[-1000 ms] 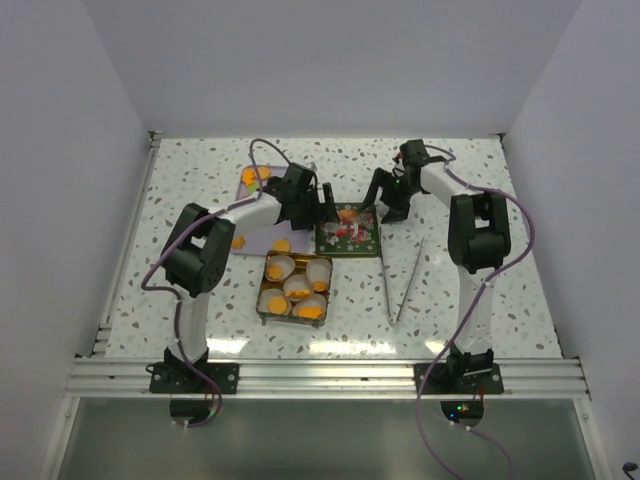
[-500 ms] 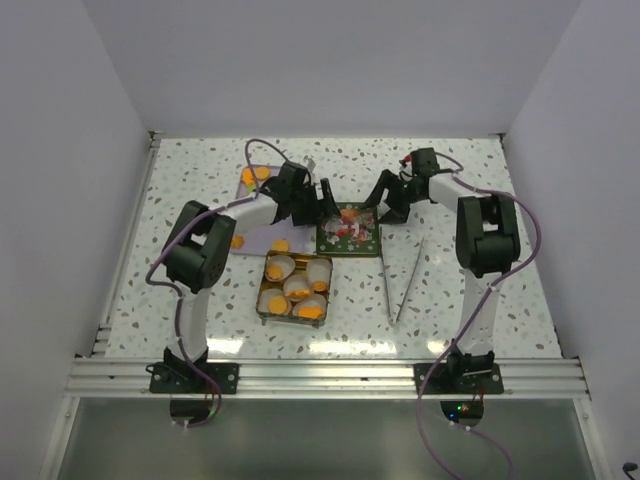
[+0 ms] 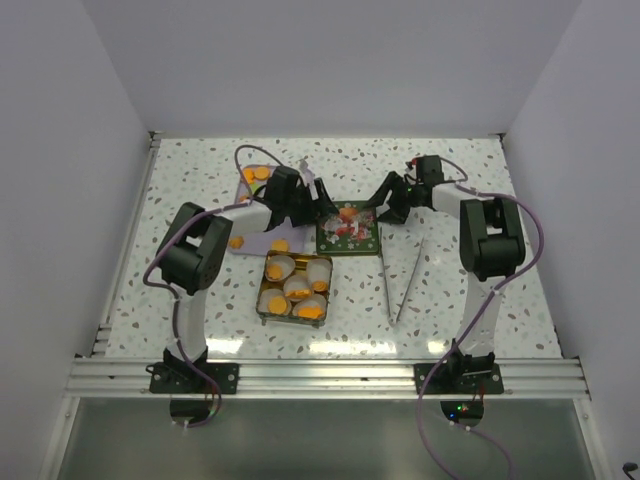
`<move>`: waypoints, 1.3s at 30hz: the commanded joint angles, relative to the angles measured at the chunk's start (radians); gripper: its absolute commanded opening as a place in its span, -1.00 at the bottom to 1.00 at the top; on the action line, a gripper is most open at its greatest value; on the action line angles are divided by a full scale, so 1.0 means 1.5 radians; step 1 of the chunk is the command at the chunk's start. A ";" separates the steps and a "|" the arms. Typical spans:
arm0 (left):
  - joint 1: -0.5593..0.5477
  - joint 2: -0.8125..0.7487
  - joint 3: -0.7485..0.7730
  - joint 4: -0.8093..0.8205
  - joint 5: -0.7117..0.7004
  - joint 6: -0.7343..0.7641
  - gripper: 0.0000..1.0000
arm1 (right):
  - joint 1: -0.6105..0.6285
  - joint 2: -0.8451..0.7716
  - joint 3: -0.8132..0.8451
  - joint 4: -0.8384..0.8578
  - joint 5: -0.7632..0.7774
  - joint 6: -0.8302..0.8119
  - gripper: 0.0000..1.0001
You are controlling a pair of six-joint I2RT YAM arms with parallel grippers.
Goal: Pack the cookies
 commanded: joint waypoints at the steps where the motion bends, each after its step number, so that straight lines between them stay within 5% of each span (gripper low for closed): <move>1: -0.034 -0.019 -0.009 0.061 0.095 -0.041 0.74 | 0.083 -0.039 0.016 0.039 -0.135 0.060 0.30; 39: -0.034 -0.153 -0.069 0.064 0.048 -0.039 0.74 | 0.126 0.012 0.084 -0.034 -0.086 0.022 0.26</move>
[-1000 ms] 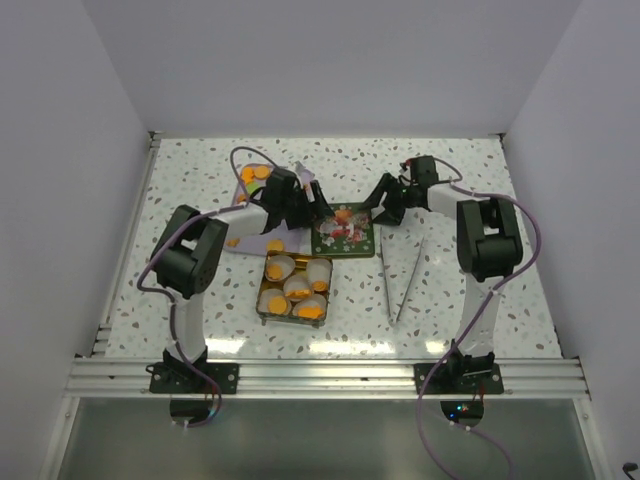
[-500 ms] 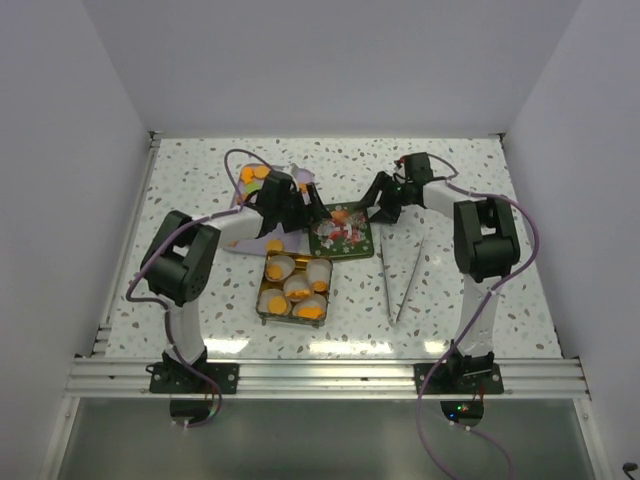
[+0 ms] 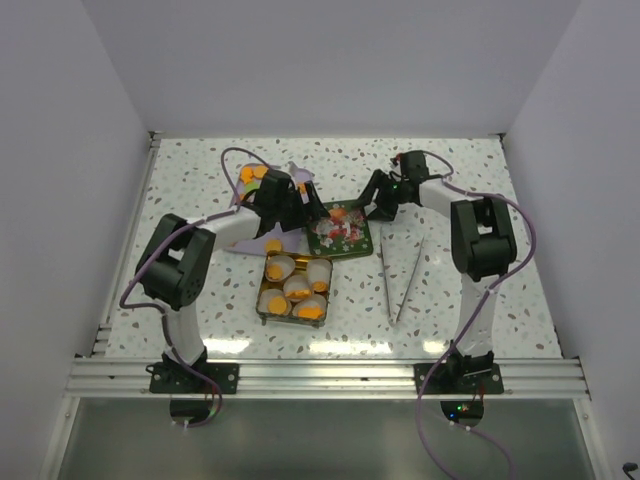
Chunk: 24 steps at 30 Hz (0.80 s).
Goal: Pack the cookies
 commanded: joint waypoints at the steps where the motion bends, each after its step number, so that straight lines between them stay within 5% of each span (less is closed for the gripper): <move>1: -0.037 -0.043 0.018 0.090 0.087 -0.032 0.75 | 0.072 0.010 0.038 0.009 -0.125 0.039 0.26; 24: 0.027 -0.061 0.081 -0.166 -0.047 0.070 0.75 | 0.105 0.065 0.081 0.010 -0.121 0.052 0.25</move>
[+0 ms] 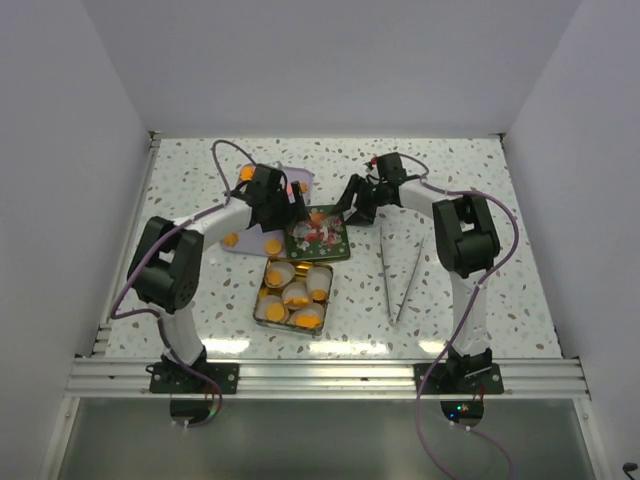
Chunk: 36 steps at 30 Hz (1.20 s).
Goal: Pack the cookies
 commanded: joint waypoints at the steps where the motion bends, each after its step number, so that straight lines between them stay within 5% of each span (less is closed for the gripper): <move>1: 0.002 -0.034 0.032 0.034 0.046 0.022 0.76 | 0.039 0.010 0.027 0.011 -0.092 0.030 0.25; 29: 0.121 -0.037 0.003 0.011 0.014 0.146 0.75 | 0.039 0.061 0.059 -0.031 -0.076 0.013 0.24; 32: 0.143 -0.026 -0.012 0.022 0.044 0.161 0.75 | 0.038 0.065 0.063 -0.036 -0.073 0.010 0.24; 36: 0.166 -0.013 -0.062 0.094 0.214 0.173 0.75 | 0.039 0.069 0.069 -0.049 -0.068 0.005 0.24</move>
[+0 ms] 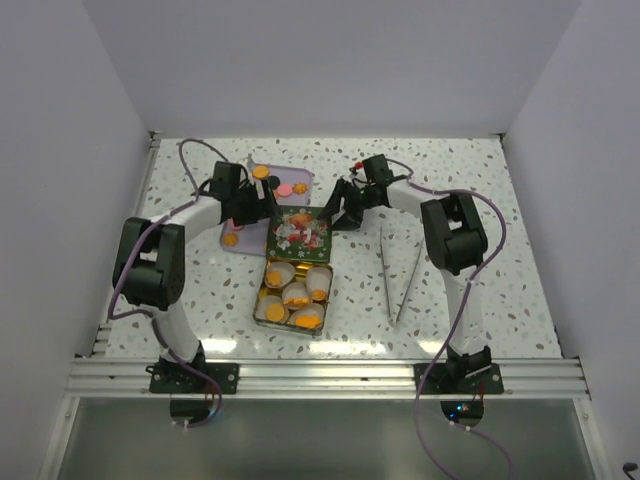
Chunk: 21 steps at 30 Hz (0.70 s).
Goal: Pack the cookies
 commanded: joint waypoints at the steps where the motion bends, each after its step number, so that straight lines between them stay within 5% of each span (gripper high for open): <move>1: 0.019 0.009 -0.034 0.066 0.143 0.033 0.75 | 0.001 0.020 0.020 -0.029 0.009 -0.014 0.24; 13: 0.026 0.056 -0.090 0.202 0.281 0.004 0.68 | 0.001 0.040 0.040 -0.054 0.022 -0.024 0.23; 17: 0.039 0.058 -0.105 0.242 0.319 -0.023 0.24 | 0.002 0.041 0.039 -0.055 0.023 -0.022 0.22; 21: 0.056 0.050 -0.117 0.287 0.346 -0.051 0.01 | 0.002 0.038 0.035 -0.058 0.026 -0.026 0.22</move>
